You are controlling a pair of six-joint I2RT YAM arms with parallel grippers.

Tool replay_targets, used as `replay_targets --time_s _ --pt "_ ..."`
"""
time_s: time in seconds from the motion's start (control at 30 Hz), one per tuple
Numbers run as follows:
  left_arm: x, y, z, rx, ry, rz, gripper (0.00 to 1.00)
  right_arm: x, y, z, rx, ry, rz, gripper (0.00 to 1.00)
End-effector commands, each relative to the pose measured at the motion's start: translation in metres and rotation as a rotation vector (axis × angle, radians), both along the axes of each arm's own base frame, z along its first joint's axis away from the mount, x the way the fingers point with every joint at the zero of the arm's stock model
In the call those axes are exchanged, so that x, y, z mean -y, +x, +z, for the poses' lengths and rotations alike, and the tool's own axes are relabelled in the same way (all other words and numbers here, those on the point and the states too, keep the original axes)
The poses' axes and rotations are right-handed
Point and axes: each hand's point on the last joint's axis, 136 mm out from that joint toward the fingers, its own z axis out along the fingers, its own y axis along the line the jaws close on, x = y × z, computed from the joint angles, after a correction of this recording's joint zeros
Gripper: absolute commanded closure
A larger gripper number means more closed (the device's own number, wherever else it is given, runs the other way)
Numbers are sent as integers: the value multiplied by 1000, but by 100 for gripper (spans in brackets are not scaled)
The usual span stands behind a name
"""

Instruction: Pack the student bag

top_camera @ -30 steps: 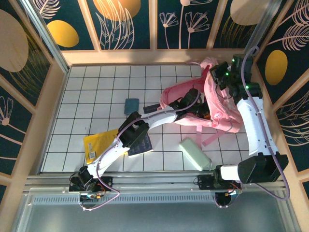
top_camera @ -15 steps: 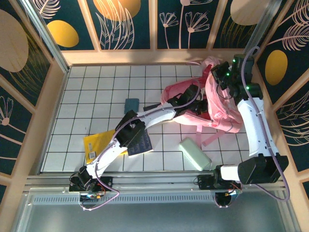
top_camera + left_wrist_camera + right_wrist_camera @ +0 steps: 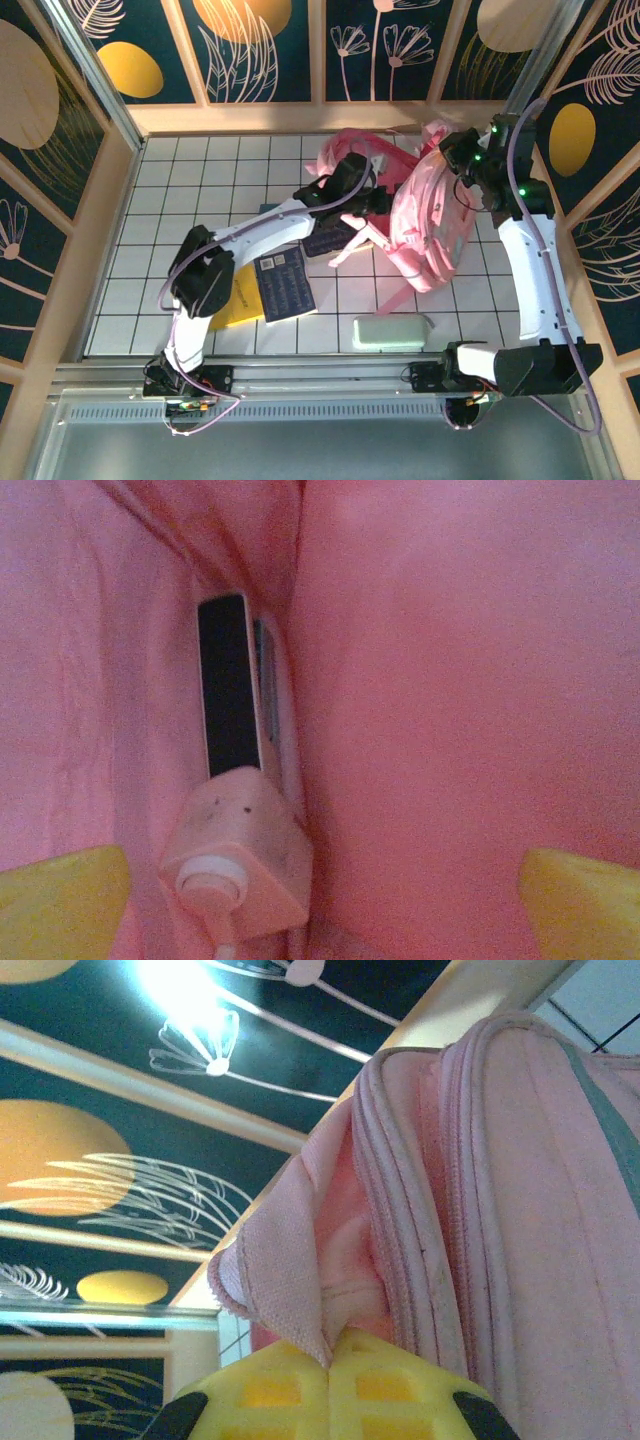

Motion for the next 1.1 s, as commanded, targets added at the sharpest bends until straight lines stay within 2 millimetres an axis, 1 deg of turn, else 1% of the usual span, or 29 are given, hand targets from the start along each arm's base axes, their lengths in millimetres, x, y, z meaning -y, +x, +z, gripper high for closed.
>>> replay_targets --time_s 0.0,0.07,0.17,0.27,0.37,0.5,0.6,0.67,0.73,0.8,0.83,0.9,0.93,0.97,1.0,1.07 --pt "-13 -17 50 125 -10 -86 1 23 11 11 66 -56 -90 100" --pt "-19 -8 43 141 48 -43 1 19 12 10 61 -26 -77 100" --pt "-28 6 49 187 87 29 1 15 16 14 69 -15 -55 100" --pt "-52 32 60 222 139 163 1 18 23 17 62 -57 -56 100" --pt "-76 53 63 261 205 261 1 13 31 20 62 -47 -29 100" --pt "-99 72 68 336 341 347 1 4 39 25 68 -16 -7 100" --pt "-116 80 78 390 404 389 1 0 45 24 67 -13 -1 100" --pt "-117 80 79 390 416 353 1 1 48 22 58 -16 -4 100" --pt "-121 77 71 371 453 334 1 3 51 20 51 -25 -15 100" --pt "-131 72 60 370 510 326 1 7 54 19 48 -47 -36 100" --pt "-139 71 57 379 546 339 1 12 56 17 43 -63 -56 100" --pt "-152 70 56 403 594 349 1 13 59 14 39 -78 -60 100" --pt "-159 69 60 413 605 359 1 13 61 13 37 -81 -60 100" --pt "-161 66 65 421 602 348 1 13 63 12 36 -82 -59 100" --pt "-158 58 71 435 574 303 1 13 65 10 30 -84 -60 100" --pt "-147 35 82 448 486 180 1 14 68 10 29 -96 -63 100"
